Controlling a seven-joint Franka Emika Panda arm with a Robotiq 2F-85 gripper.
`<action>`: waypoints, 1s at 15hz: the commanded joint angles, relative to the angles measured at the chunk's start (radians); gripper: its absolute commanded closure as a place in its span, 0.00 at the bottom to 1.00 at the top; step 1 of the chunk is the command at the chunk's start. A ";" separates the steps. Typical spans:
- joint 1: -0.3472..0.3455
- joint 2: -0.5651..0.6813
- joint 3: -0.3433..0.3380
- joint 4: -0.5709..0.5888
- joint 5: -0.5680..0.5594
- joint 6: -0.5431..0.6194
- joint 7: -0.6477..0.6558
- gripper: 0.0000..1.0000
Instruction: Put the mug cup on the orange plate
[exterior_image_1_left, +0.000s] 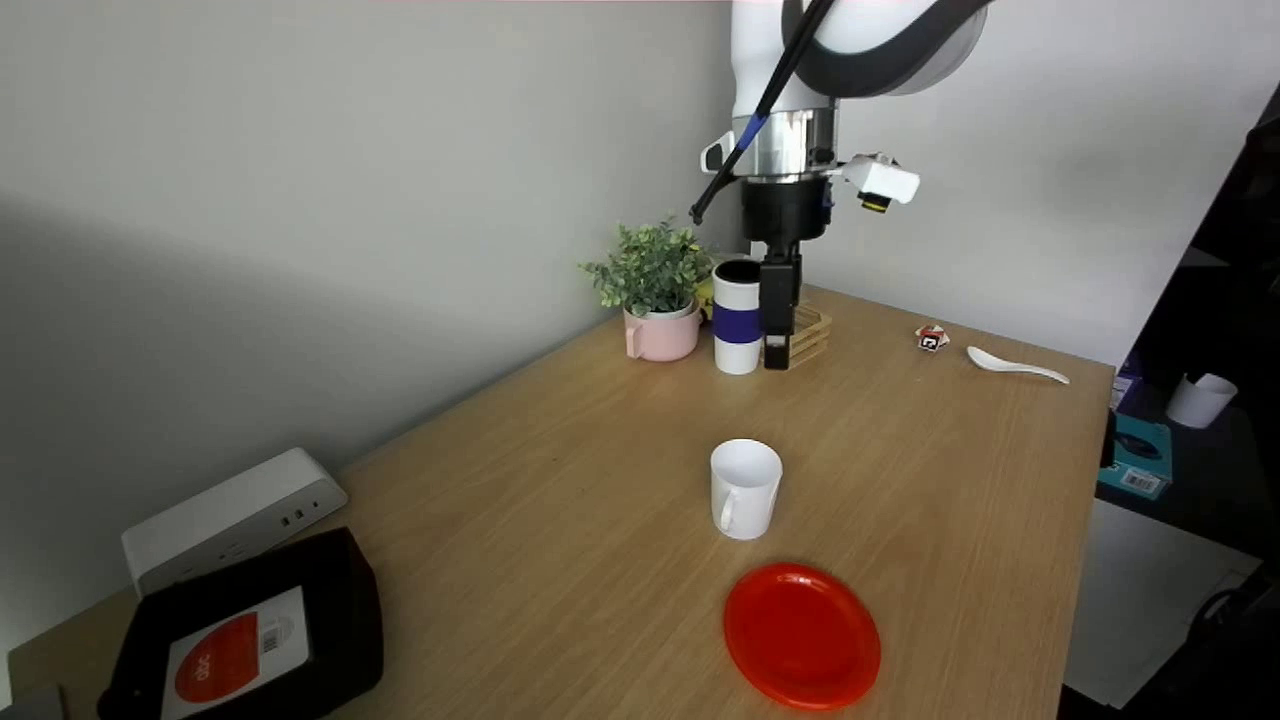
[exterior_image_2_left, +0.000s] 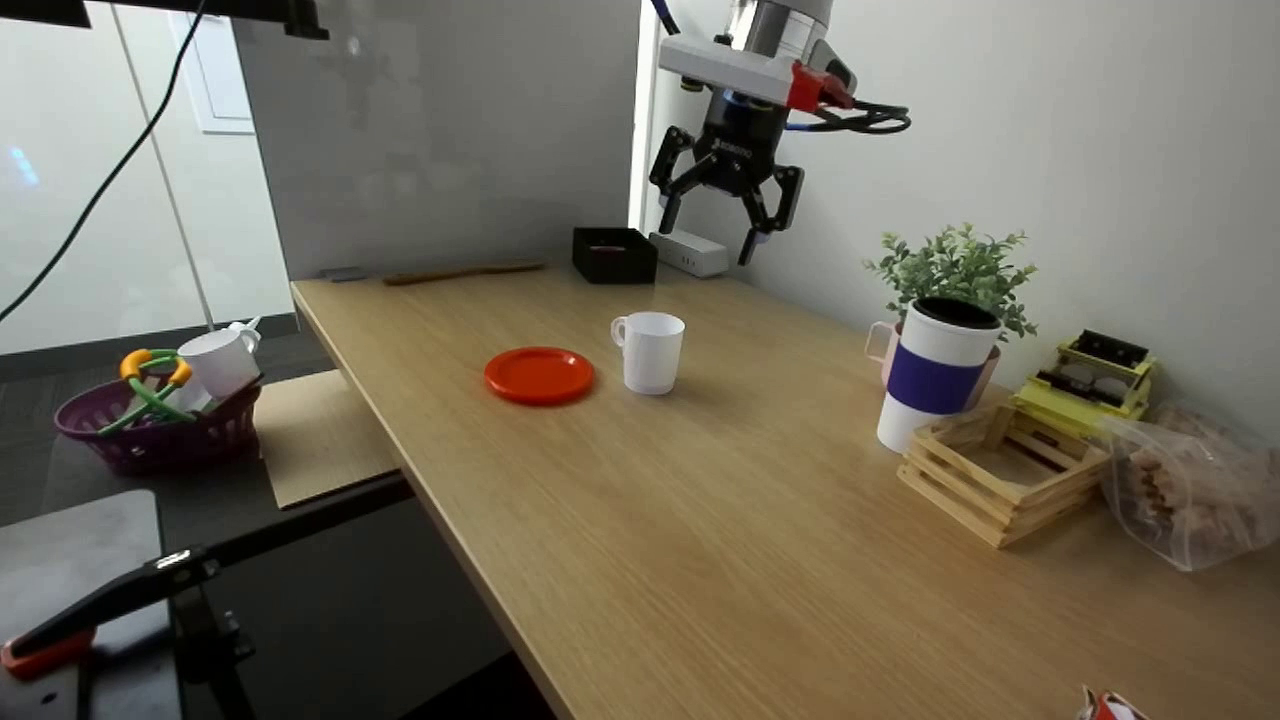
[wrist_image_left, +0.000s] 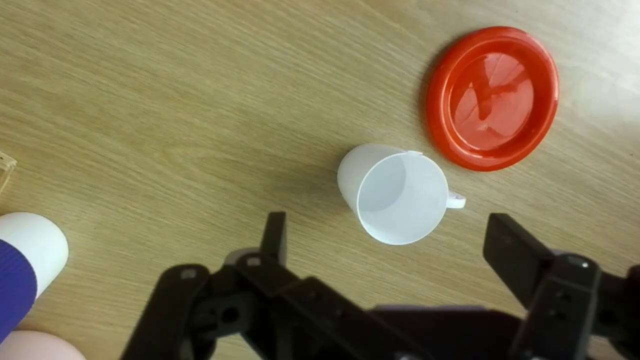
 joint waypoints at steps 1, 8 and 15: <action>-0.014 0.114 0.020 0.137 -0.012 -0.046 -0.033 0.00; 0.007 0.294 0.046 0.345 -0.014 -0.143 -0.034 0.00; 0.035 0.319 0.031 0.354 -0.035 -0.153 0.062 0.00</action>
